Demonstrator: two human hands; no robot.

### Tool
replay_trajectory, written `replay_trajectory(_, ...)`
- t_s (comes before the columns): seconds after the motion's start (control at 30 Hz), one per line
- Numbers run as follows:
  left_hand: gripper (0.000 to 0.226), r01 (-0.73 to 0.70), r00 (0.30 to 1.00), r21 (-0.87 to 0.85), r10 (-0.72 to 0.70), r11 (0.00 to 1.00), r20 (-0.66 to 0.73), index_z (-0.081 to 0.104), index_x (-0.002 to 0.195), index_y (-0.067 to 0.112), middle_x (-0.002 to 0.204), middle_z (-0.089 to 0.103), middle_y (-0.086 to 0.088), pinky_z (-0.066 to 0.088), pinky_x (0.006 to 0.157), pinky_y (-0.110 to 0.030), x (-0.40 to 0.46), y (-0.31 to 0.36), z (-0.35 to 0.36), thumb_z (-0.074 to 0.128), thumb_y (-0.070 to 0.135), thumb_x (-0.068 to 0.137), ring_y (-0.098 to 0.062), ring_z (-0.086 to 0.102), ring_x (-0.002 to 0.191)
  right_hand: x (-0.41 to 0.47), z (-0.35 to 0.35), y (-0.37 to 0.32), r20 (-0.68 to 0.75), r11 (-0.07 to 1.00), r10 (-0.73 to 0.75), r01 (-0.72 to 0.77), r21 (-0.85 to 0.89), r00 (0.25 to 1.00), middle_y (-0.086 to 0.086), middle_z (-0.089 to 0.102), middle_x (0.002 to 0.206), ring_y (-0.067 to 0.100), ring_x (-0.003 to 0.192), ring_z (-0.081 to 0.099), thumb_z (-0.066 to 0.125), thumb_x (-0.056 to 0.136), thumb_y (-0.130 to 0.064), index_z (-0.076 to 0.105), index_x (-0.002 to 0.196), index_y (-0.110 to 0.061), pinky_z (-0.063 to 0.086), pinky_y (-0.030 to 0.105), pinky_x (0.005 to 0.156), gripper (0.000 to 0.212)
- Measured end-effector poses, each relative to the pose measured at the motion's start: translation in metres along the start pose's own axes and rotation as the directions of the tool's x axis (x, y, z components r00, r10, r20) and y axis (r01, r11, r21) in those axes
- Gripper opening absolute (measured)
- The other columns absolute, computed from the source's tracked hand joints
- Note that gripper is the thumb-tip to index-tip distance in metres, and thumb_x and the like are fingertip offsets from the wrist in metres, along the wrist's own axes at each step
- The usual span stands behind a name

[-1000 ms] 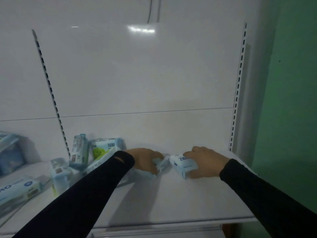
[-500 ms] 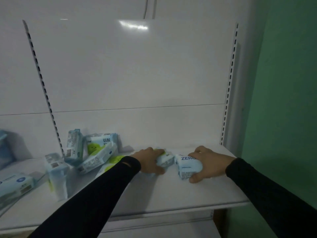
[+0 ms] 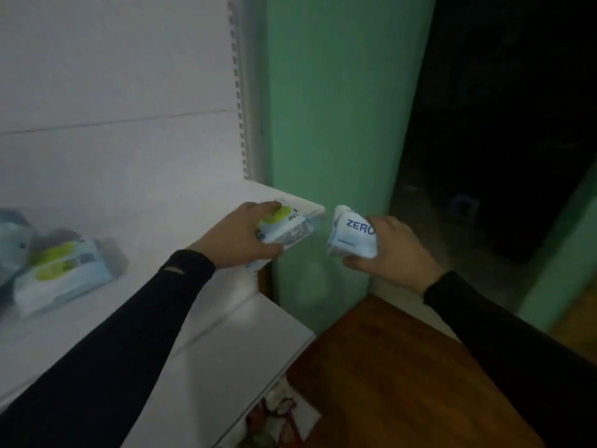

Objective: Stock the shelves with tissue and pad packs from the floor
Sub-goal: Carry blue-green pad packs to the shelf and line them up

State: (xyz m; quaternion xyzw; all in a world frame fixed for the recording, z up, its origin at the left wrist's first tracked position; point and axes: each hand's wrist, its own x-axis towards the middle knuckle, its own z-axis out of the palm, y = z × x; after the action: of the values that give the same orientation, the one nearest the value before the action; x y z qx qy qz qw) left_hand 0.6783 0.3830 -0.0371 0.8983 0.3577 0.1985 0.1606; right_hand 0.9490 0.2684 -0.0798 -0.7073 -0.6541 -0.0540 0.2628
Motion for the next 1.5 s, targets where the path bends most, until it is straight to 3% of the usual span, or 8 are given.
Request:
replay_trajectory(0.17,0.088,-0.265,0.950,-0.059,0.271,0.962,0.154,0.038,0.142,0.033,0.133,0.043,0.011,0.029,0.094,-0.021,-0.001,0.090,0.084,0.072,0.065,0.067,-0.006,0.041,0.117,-0.141,-0.046,0.068,-0.010,0.944,0.314,-0.313,-0.108,0.950,0.005,0.050,0.120,0.022,0.109,0.044,0.075,0.066,-0.061,0.046,0.128,-0.017,0.030,0.027,0.088,0.082)
replay_trajectory(0.37,0.098,-0.386,0.804,-0.171,0.422,0.906,0.420,0.037,0.142,0.034,0.133,0.044,0.003,0.036,0.093,-0.027,-0.017,0.196,0.234,0.053,0.081,0.057,-0.011,0.046,0.113,-0.308,-0.070,0.156,0.009,0.784,0.597,-0.581,-0.220,0.802,0.003,0.051,0.111,0.025,0.104,0.048,0.061,0.057,-0.082,0.044,0.129,-0.022,0.041,0.035,0.088,0.095)
replay_trajectory(0.6,0.090,-0.497,0.613,-0.131,0.454,0.858,0.646,0.024,0.149,0.030,0.133,0.044,0.001,0.039,0.094,-0.030,-0.046,0.338,0.443,0.068,0.050,0.073,-0.018,0.045,0.118,-0.533,-0.080,0.288,0.023,0.592,0.791,-0.755,-0.282,0.612,0.009,0.050,0.122,0.033,0.113,0.046,0.055,0.054,-0.073,0.040,0.137,-0.017,0.042,0.045,0.095,0.101)
replay_trajectory(0.73,0.093,-0.579,0.492,-0.104,0.448,0.808,0.747,0.018,0.150,0.031,0.144,0.035,-0.001,0.031,0.104,-0.038,-0.070,0.391,0.573,0.067,0.052,0.075,-0.024,0.037,0.129,-0.632,-0.048,0.356,0.121,0.484,0.875,-0.837,-0.254,0.469,0.013,0.046,0.125,0.037,0.121,0.040,0.059,0.055,-0.072,0.040,0.137,-0.014,0.039,0.051,0.098,0.103)
replay_trajectory(1.1,0.110,-0.627,0.281,-0.048,0.283,0.778,0.917,0.009,0.152,0.026,0.153,0.026,0.001,0.017,0.113,-0.042,-0.145,0.311,0.955,0.073,0.053,0.066,-0.023,0.023,0.140,-0.797,0.242,0.500,0.344,0.280,0.922,-0.922,-0.269,0.180,0.006,0.046,0.127,0.029,0.120,0.042,0.059,0.060,-0.066,0.035,0.140,-0.020,0.033,0.044,0.101,0.095)
replay_trajectory(1.17,0.107,-0.657,0.229,-0.070,0.286,0.751,0.931,0.009,0.152,0.024,0.153,0.025,0.001,0.016,0.113,-0.042,-0.161,0.279,1.027,0.071,0.052,0.069,-0.023,0.022,0.140,-0.823,0.313,0.526,0.339,0.269,0.925,-0.928,-0.259,0.174,0.007,0.048,0.124,0.031,0.118,0.045,0.052,0.057,-0.070,0.038,0.138,-0.017,0.036,0.044,0.099,0.098)
replay_trajectory(1.37,0.099,-0.729,0.242,-0.118,0.414,0.675,0.878,0.011,0.151,0.025,0.155,0.019,0.002,0.006,0.113,-0.044,-0.187,0.213,1.190,0.067,0.043,0.072,-0.023,0.013,0.141,-0.881,0.480,0.589,0.231,0.257,0.952,-0.937,-0.235,0.203,0.015,0.047,0.131,0.038,0.122,0.043,0.061,0.064,-0.056,0.037,0.140,-0.010,0.037,0.050,0.101,0.092)
replay_trajectory(1.5,0.090,-0.754,0.141,-0.088,0.291,0.651,0.946,0.001,0.152,0.026,0.160,-0.006,-0.001,0.007,0.116,-0.051,-0.207,0.189,1.244,0.061,0.034,0.085,-0.026,-0.005,0.146,-0.911,0.553,0.599,0.390,0.248,0.910,-0.938,-0.240,0.141,0.020,0.016,0.156,0.041,0.143,0.012,0.057,0.080,-0.050,0.014,0.151,-0.010,0.016,0.049,0.116,0.092)
